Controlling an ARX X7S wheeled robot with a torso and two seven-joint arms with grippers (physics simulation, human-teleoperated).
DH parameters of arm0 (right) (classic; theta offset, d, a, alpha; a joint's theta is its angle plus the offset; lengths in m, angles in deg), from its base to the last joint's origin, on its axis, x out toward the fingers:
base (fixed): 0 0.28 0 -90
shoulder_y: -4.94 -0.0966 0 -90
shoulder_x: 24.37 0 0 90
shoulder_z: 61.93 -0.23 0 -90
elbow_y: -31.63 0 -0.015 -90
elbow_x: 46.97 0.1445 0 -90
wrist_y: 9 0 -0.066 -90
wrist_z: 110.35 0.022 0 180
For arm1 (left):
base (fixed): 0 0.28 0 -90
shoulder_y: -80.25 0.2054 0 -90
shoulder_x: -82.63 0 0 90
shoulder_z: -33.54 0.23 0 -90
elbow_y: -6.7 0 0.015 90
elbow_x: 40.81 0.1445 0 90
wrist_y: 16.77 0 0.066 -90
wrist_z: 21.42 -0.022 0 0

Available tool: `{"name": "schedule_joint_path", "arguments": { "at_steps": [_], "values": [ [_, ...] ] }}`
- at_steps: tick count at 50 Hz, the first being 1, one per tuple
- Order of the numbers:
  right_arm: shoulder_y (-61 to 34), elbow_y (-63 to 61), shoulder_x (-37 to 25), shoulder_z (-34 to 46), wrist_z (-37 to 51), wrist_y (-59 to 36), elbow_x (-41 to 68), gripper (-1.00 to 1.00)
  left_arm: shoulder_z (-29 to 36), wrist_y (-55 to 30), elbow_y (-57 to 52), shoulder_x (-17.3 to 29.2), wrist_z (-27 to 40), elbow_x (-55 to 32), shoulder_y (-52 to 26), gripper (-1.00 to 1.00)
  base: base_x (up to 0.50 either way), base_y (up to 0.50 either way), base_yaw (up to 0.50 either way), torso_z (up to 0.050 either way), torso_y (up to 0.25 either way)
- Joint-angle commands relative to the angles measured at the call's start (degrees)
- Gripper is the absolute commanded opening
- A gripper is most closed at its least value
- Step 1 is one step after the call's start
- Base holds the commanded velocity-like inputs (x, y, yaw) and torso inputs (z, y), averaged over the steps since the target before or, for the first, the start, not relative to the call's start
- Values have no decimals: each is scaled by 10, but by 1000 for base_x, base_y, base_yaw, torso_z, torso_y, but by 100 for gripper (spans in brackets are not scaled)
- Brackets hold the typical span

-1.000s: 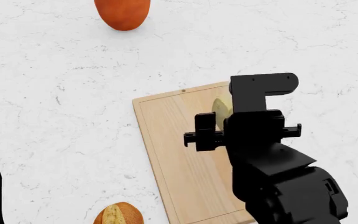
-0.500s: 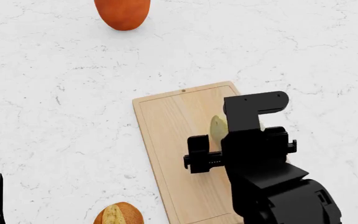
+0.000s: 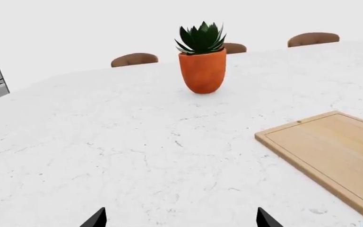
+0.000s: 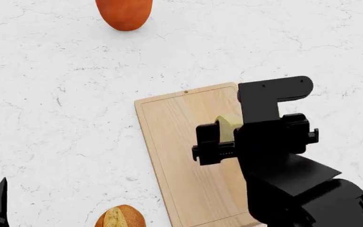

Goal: Place the bread and cheese on the cutting board.

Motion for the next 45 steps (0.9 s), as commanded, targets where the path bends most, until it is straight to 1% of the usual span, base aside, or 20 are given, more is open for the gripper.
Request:
{"name": "schedule_joint_path", "arguments": {
  "at_steps": [1,3,5,6,9,12,15,18,21,23,24,30,31,32,33,34,35,39,43,45],
  "values": [
    [31,-177,-53,-54,88,-77,104,100,-1,1,0,3,4,-4,0,100,0,0,0,0,0],
    [44,-228,-63,-77,125,-101,157,100,-1,3,3,2,3,0,2,100,0,0,0,0,0],
    [46,-251,-67,-84,141,-113,180,100,-1,3,4,2,4,0,1,100,0,0,0,0,0],
    [45,-277,-70,-92,163,-127,210,100,0,1,4,2,6,-1,1,100,0,0,0,0,0],
    [30,-327,-69,-112,229,-157,299,100,-1,-3,3,5,14,-3,-1,100,0,0,0,0,0],
    [10,-346,-63,-117,285,-173,378,100,-3,-2,4,5,16,-5,0,100,0,0,0,0,0],
    [-28,-355,-54,-106,371,-180,482,100,-6,-1,3,8,18,-8,1,100,0,0,0,0,0],
    [-52,-360,-41,-89,422,-173,551,100,-13,3,2,12,19,-12,6,100,0,0,0,0,0],
    [-77,-339,-27,-70,472,-144,637,100,-20,7,3,15,20,-17,10,100,0,0,1,0,0],
    [-111,-306,-26,-43,469,-164,677,100,-24,9,1,18,20,-20,13,100,0,0,0,0,0],
    [-122,-293,-25,-43,463,-166,675,100,-26,10,1,19,20,-21,14,100,0,0,0,0,0],
    [-199,-215,-24,28,514,-167,798,100,-41,21,3,26,15,-23,27,100,0,0,0,0,0],
    [-227,-199,-21,54,529,-168,843,100,-43,23,3,27,14,-23,28,100,0,0,0,0,0],
    [-238,-193,-21,68,542,-160,870,100,-43,23,3,27,14,-24,28,100,0,0,0,0,0],
    [-243,-189,-17,65,554,-127,889,100,-41,17,1,30,18,-22,25,100,0,0,0,0,0],
    [-250,-184,-12,70,559,-116,909,100,-42,18,2,30,19,-23,25,100,0,0,0,0,0],
    [-264,-174,-8,84,561,-129,913,100,-44,19,2,31,20,-25,25,100,0,0,0,0,0],
    [-270,-152,6,127,567,-134,941,100,-49,20,-1,34,23,-32,27,100,0,0,0,0,0],
    [-255,-135,28,146,564,-112,942,100,-56,24,-1,38,24,-39,28,100,0,0,0,0,0],
    [-256,-123,38,169,561,-132,935,100,-57,27,1,37,20,-35,31,100,0,0,0,0,0]
  ]
}}
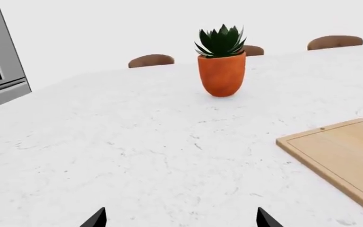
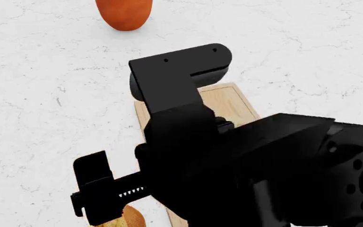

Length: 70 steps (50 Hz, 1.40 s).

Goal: Place the bread and cheese on the cutting board.

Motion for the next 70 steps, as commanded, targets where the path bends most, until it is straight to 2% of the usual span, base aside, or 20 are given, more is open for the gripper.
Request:
{"name": "schedule_joint_path", "arguments": {
  "at_steps": [1,7,12,21,27,36,47,70],
  "values": [
    [-32,60,42,94,34,0,86,100,-13,10,2,5,-2,-4,8,100,0,0,0,0,0],
    [-6,53,56,118,35,25,91,100,-19,16,4,4,-2,-2,11,100,0,0,0,0,0],
    [-4,60,55,135,29,11,73,100,-12,17,6,1,-7,1,11,100,0,0,0,0,0],
    [-10,57,65,148,33,42,86,100,-3,16,8,-2,-13,0,3,100,0,0,0,0,0],
    [0,84,74,152,6,36,45,100,-11,21,6,3,-15,-2,13,100,0,0,0,0,0],
    [8,155,90,184,-65,-31,-61,100,6,17,9,0,-25,18,13,100,0,0,0,0,0],
    [27,202,108,193,-112,-32,-102,100,-16,30,15,8,-25,9,29,100,0,0,0,0,0],
    [87,197,103,201,-103,16,-46,100,-12,36,23,7,-31,19,31,100,0,0,0,0,0]
  ]
}}
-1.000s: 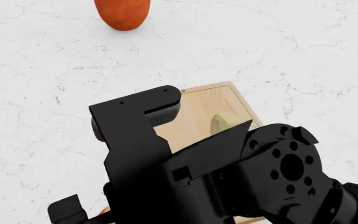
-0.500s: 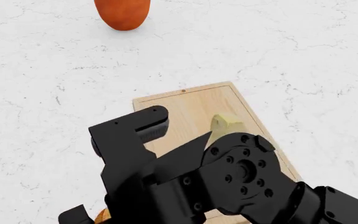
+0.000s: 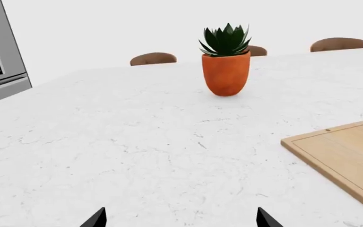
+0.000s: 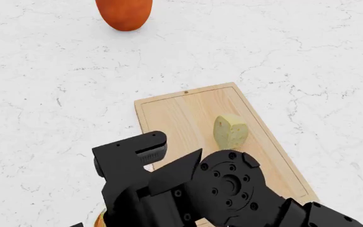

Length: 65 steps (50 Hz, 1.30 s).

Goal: Place the bread and cheese on the cutting board.

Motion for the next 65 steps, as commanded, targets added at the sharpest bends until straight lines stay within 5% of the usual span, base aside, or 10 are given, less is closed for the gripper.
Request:
{"name": "schedule_joint_path", "arguments": {
  "at_steps": [1,12,13,33,65],
  "values": [
    [37,-1,-6,11,5,19,23,100,6,1,4,-2,-3,7,-2,100,0,0,0,0,0],
    [40,-1,-10,8,-4,33,6,100,2,1,0,4,3,-2,-1,100,0,0,0,0,0],
    [39,-1,-9,8,-4,32,4,-100,1,1,0,4,4,-3,-1,100,0,0,0,0,0],
    [-59,-51,-30,-22,42,38,61,-100,12,-3,-3,4,8,-5,-10,100,1,0,0,0,0],
    [-102,153,-127,-22,-116,-20,-103,-100,18,8,10,0,-3,17,3,100,0,0,0,0,0]
  ]
}}
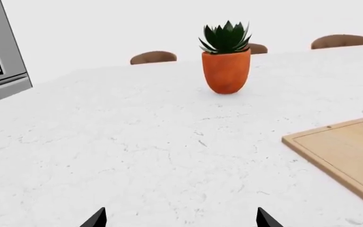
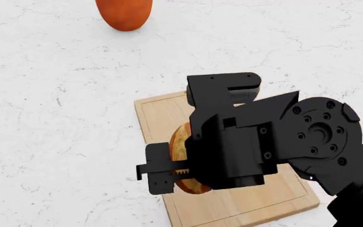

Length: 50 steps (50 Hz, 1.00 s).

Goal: Place the bread and cheese on the cutting board.

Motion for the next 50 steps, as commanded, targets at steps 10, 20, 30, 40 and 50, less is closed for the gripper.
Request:
{"name": "schedule_joint_path", "arguments": {
  "at_steps": [10,20,30,40,50],
  "values": [
    [4,106,-15,23,-122,-31,-107,-100,-5,5,2,4,3,-2,7,100,0,0,0,0,0],
    [9,167,13,51,-212,-30,-172,-100,2,7,12,0,-3,11,12,100,0,0,0,0,0],
    [17,175,23,59,-242,-25,-188,-100,11,5,15,-3,-5,17,9,100,0,0,0,0,0],
    [16,175,24,55,-238,-24,-180,-100,14,5,17,-3,-6,18,7,100,1,0,1,0,0],
    [15,149,8,45,-200,-25,-153,100,17,4,17,-3,-4,16,4,100,1,0,1,0,0]
  ]
}}
